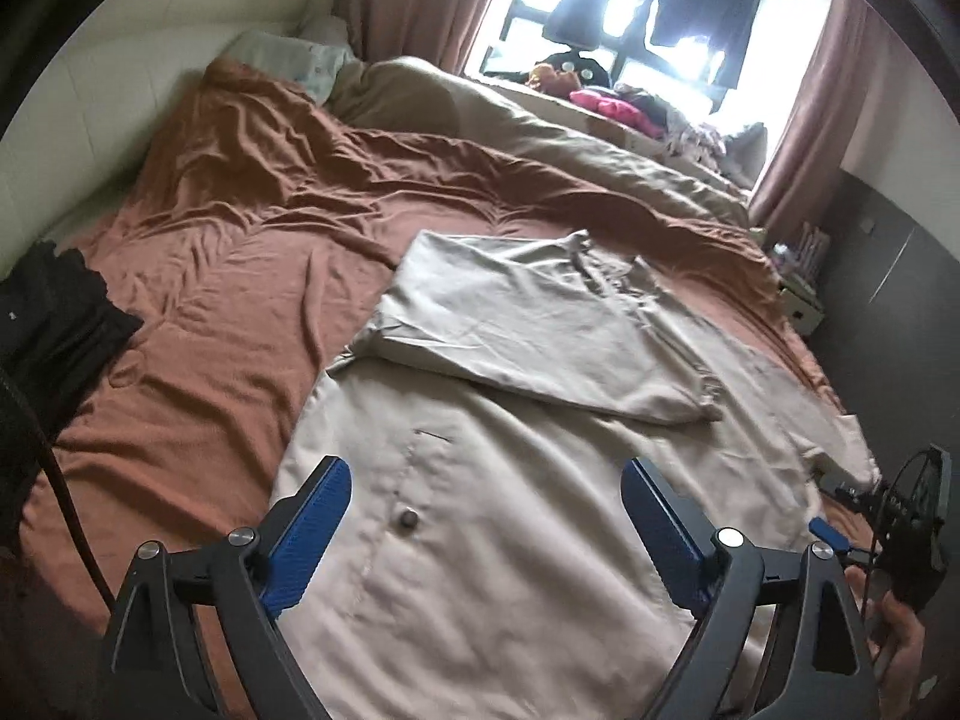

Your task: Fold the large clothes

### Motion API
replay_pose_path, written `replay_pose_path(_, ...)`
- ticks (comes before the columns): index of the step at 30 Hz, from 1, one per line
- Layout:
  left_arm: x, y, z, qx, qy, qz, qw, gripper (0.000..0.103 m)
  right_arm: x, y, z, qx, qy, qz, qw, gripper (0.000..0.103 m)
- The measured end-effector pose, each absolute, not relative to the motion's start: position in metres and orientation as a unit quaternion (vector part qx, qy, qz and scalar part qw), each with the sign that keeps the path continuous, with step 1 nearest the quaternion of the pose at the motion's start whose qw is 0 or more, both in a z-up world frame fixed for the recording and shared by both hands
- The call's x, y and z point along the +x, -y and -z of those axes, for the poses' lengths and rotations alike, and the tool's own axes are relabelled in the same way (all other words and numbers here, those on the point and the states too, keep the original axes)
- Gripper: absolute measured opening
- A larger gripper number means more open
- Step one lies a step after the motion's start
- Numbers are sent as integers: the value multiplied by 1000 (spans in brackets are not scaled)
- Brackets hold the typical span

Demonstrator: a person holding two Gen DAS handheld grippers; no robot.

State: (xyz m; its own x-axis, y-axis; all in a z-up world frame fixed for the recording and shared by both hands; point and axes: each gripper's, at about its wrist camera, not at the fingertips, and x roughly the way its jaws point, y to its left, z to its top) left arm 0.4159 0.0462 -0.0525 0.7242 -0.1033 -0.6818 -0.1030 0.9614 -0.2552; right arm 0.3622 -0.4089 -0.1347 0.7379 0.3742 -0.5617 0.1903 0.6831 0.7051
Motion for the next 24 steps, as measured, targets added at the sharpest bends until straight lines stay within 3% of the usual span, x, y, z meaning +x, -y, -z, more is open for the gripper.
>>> replay_pose_path(24,284,69,-29,-62,-221,91,969,94,161,479,81,290,-302,16,908,71)
